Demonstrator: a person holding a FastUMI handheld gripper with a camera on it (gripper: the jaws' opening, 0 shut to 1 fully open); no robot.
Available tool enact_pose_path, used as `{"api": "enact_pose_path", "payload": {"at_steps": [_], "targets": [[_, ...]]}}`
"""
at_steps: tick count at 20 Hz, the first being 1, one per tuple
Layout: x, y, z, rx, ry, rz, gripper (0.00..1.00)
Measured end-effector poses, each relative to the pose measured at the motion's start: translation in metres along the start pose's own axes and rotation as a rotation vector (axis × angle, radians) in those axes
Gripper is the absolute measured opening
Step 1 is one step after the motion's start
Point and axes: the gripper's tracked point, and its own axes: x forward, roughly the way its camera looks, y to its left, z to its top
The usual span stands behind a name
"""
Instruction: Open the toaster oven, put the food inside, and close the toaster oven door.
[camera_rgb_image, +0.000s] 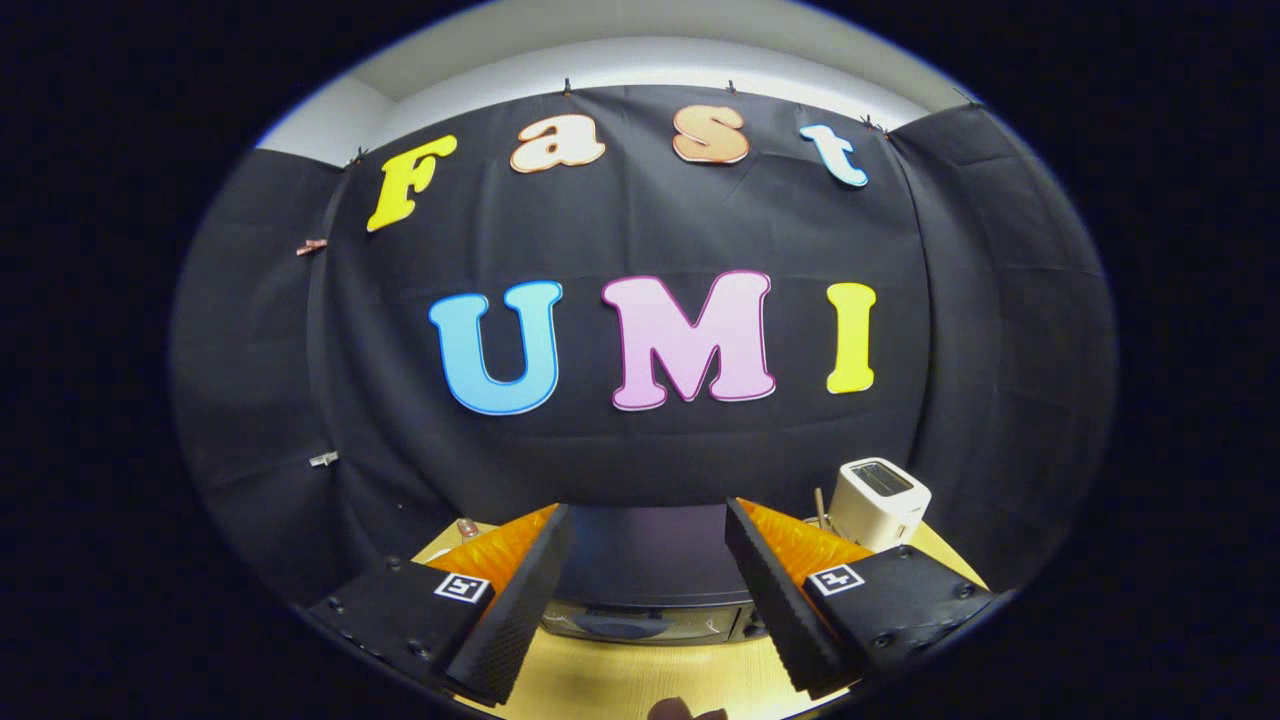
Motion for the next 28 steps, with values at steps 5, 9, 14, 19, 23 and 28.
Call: {"api": "enact_pose_path", "payload": {"at_steps": [5,9,14,19,23,28], "targets": [[-0.029,-0.010,0.052,0.006,-0.104,-0.020,0.99],[-0.040,-0.016,0.064,0.032,-0.119,-0.018,0.99],[-0.040,-0.017,0.055,0.013,-0.095,-0.012,0.99],[-0.041,-0.013,0.049,0.004,-0.083,0.002,0.99],[-0.039,-0.010,0.047,-0.004,-0.079,0.011,0.99],[-0.037,-0.009,0.047,-0.013,-0.084,0.015,0.99]]}}
